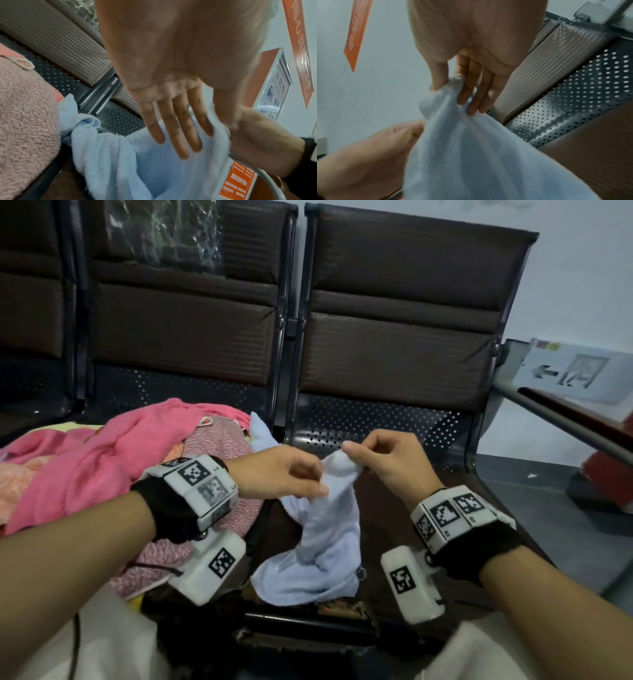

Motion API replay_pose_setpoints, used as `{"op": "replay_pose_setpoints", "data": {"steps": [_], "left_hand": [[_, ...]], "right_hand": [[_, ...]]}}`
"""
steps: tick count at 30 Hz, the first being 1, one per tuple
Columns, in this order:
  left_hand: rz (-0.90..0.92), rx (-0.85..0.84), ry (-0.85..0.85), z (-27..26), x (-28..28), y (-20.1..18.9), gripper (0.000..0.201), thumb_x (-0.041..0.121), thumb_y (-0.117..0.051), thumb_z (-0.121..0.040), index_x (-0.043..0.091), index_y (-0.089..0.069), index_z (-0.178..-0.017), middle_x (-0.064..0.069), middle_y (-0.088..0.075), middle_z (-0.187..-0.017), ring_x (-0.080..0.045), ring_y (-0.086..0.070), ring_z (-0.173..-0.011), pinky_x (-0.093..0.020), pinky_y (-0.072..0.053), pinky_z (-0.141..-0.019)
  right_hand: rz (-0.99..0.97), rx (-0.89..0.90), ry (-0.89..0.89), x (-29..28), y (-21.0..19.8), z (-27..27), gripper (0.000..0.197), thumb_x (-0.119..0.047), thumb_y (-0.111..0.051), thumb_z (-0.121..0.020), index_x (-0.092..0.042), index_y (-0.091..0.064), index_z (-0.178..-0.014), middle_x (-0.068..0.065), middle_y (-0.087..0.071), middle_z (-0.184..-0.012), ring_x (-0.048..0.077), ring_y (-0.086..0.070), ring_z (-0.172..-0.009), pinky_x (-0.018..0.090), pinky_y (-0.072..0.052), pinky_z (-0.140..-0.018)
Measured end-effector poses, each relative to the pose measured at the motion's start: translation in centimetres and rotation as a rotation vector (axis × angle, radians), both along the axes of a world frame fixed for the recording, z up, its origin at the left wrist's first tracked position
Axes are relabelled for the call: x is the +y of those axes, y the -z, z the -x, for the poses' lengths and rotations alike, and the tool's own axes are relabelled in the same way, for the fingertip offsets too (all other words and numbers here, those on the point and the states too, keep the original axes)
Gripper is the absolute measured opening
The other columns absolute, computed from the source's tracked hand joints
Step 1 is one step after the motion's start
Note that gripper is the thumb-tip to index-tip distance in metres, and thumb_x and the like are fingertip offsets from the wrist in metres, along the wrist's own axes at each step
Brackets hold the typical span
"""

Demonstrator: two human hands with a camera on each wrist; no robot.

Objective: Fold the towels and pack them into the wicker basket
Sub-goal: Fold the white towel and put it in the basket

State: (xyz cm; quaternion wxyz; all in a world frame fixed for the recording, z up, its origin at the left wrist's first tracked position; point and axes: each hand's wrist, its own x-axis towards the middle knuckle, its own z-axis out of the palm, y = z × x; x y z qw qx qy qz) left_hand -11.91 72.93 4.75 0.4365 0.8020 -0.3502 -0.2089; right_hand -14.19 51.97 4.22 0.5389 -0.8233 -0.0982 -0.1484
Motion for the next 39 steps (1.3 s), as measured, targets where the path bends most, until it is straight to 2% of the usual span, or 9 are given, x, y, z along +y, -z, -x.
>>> {"op": "replay_pose_setpoints", "data": {"steps": [4,8,11,16,22,26,30,35,39], "left_hand": [[-0.015,-0.03,-0.137,-0.8,-0.1,0.5,0.024,-0.003,-0.062,-0.084,0.01,-0.063,-0.104,-0.007,-0.069,-0.099,-0.021,-0.067,-0.093,-0.024,-0.051,-0.082],[-0.032,-0.232,-0.253,-1.3,-1.5,0.7,0.053,0.01,-0.065,-0.086,0.015,-0.045,-0.135,0.004,-0.041,-0.131,-0.009,-0.052,-0.112,-0.011,-0.042,-0.086],[-0.145,-0.338,-0.136,-1.8,-2.2,0.6,0.036,0.019,-0.063,-0.089,0.009,-0.053,-0.121,-0.006,-0.051,-0.118,-0.013,-0.052,-0.097,-0.028,-0.046,-0.088],[-0.107,-0.348,-0.212,-2.3,-2.2,0.7,0.024,0.025,-0.069,-0.084,0.004,-0.059,-0.089,-0.018,-0.062,-0.085,-0.019,-0.052,-0.074,-0.037,-0.046,-0.071],[0.232,-0.476,-0.263,-1.6,-2.7,-1.1,0.023,0.006,-0.07,-0.079,0.018,-0.05,-0.076,0.007,-0.044,-0.061,-0.005,-0.038,-0.055,-0.02,-0.034,-0.055],[-0.005,-0.438,-0.126,0.2,-3.2,-1.4,0.032,0.015,-0.067,-0.083,0.015,-0.057,-0.114,0.003,-0.054,-0.077,-0.008,-0.049,-0.064,-0.02,-0.042,-0.062],[-0.166,0.029,-0.032,1.6,-3.6,-1.5,0.038,0.045,-0.054,-0.089,0.009,-0.051,-0.079,-0.012,-0.041,-0.076,-0.022,-0.041,-0.07,-0.035,-0.039,-0.067],[-0.032,0.126,-0.023,1.7,-3.9,-1.1,0.023,0.016,-0.052,-0.094,0.013,-0.063,-0.075,-0.006,-0.052,-0.07,-0.019,-0.048,-0.065,-0.023,-0.037,-0.06],[0.009,0.104,0.058,1.4,-3.7,-1.0,0.006,0.008,-0.064,-0.086,0.014,-0.067,-0.086,-0.018,-0.055,-0.079,-0.029,-0.046,-0.073,-0.04,-0.038,-0.066]], "right_hand": [[0.108,0.016,0.003,-0.6,-0.4,-0.3,0.025,-0.011,-0.081,-0.066,-0.024,-0.061,-0.073,-0.006,-0.062,-0.073,0.009,-0.057,-0.069,0.034,-0.049,-0.067],[0.164,-0.008,-0.098,-0.4,-1.3,-0.1,0.038,0.011,-0.064,-0.071,-0.025,-0.062,-0.081,-0.005,-0.065,-0.082,0.008,-0.062,-0.08,0.028,-0.05,-0.073],[0.018,-0.05,-0.118,-0.2,-2.5,-0.1,0.047,0.023,-0.049,-0.067,-0.021,-0.062,-0.076,-0.004,-0.065,-0.075,0.002,-0.062,-0.072,0.015,-0.048,-0.063],[-0.049,-0.026,0.059,-0.7,-3.3,0.3,0.035,0.006,-0.043,-0.073,-0.022,-0.06,-0.062,-0.014,-0.053,-0.047,0.0,-0.044,-0.045,0.014,-0.035,-0.046],[0.469,0.069,0.025,-1.5,-2.6,1.5,0.015,-0.044,-0.064,-0.084,-0.03,-0.07,-0.084,-0.01,-0.066,-0.074,-0.001,-0.057,-0.068,0.009,-0.039,-0.057],[0.515,0.033,0.039,-1.1,-2.7,2.3,0.013,-0.033,-0.064,-0.088,-0.025,-0.075,-0.086,-0.005,-0.069,-0.075,0.006,-0.059,-0.071,0.018,-0.041,-0.063],[0.452,-0.012,-0.022,-1.4,-3.2,3.3,0.011,-0.022,-0.065,-0.088,-0.027,-0.068,-0.079,-0.013,-0.067,-0.078,-0.002,-0.059,-0.076,0.009,-0.039,-0.068],[0.401,-0.03,-0.053,-2.1,-3.2,4.3,0.012,-0.017,-0.069,-0.085,-0.028,-0.069,-0.082,-0.016,-0.067,-0.08,-0.005,-0.06,-0.079,0.012,-0.044,-0.074],[0.326,-0.03,-0.059,-3.0,-3.9,4.9,0.008,-0.02,-0.074,-0.079,-0.028,-0.072,-0.081,-0.012,-0.071,-0.082,-0.001,-0.064,-0.083,0.019,-0.049,-0.079]]}}
